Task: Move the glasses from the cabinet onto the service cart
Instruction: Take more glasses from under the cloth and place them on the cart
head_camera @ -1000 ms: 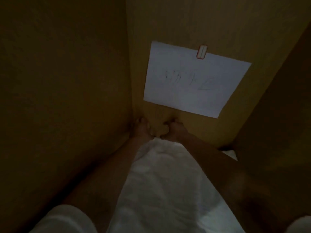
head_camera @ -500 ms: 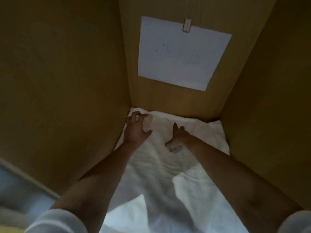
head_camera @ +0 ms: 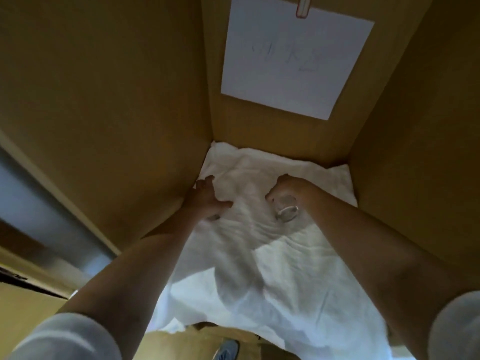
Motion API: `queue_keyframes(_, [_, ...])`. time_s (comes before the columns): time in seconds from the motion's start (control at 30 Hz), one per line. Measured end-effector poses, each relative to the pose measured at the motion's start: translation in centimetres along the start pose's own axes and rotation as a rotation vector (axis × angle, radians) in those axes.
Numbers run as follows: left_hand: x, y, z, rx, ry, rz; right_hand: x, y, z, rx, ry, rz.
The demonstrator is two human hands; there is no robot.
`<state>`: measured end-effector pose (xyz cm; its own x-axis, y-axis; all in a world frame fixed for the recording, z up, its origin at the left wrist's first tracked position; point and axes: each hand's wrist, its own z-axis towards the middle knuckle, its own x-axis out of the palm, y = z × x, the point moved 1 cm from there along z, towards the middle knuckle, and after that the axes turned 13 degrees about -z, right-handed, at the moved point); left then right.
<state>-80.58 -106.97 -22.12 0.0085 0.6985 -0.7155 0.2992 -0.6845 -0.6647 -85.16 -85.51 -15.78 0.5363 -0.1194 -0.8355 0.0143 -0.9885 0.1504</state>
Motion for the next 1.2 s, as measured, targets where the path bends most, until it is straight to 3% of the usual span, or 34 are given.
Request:
queue_keyframes(0.17, [0.4,-3.4,3.3,-0.025,0.005,-0.176,0.8,0.4,2.5,-0.051,-0.138,0.188])
queue_keyframes(0.27, [1.3,-4.4,4.4,-0.078,0.11,-0.113,1.0,0.1,3.0,-0.096,-0.172,0.152])
queue_keyframes(0.33, [1.8,-4.2,5.1,-0.049,0.147,-0.035,1.3,-0.3,3.1,-0.067,-0.164,0.164])
queue_keyframes(0.43, [2.0,-3.4,5.9,-0.009,0.147,-0.024,2.0,-1.1,3.9,0.044,-0.116,0.386])
queue_keyframes(0.7, [2.0,-3.0,6.2,-0.005,0.124,0.006,3.9,-3.1,2.5,0.271,-0.248,0.679])
queue_keyframes(0.83, [2.3,-3.2,2.8,0.141,0.104,-0.003,5.4,-2.7,-0.1,0.285,-0.31,0.675])
queue_keyframes(0.93, [2.2,-3.5,0.1,0.223,0.178,-0.05,7.3,-2.7,-3.0,0.261,-0.366,0.711])
queue_keyframes(1.07, [1.8,-3.6,-6.1,0.381,0.186,-0.096,10.4,-3.4,-9.7,0.19,-0.341,0.764])
queue_keyframes(1.2, [1.8,-3.0,-14.0,0.495,0.143,-0.191,14.7,-4.8,-18.1,0.165,-0.499,0.808])
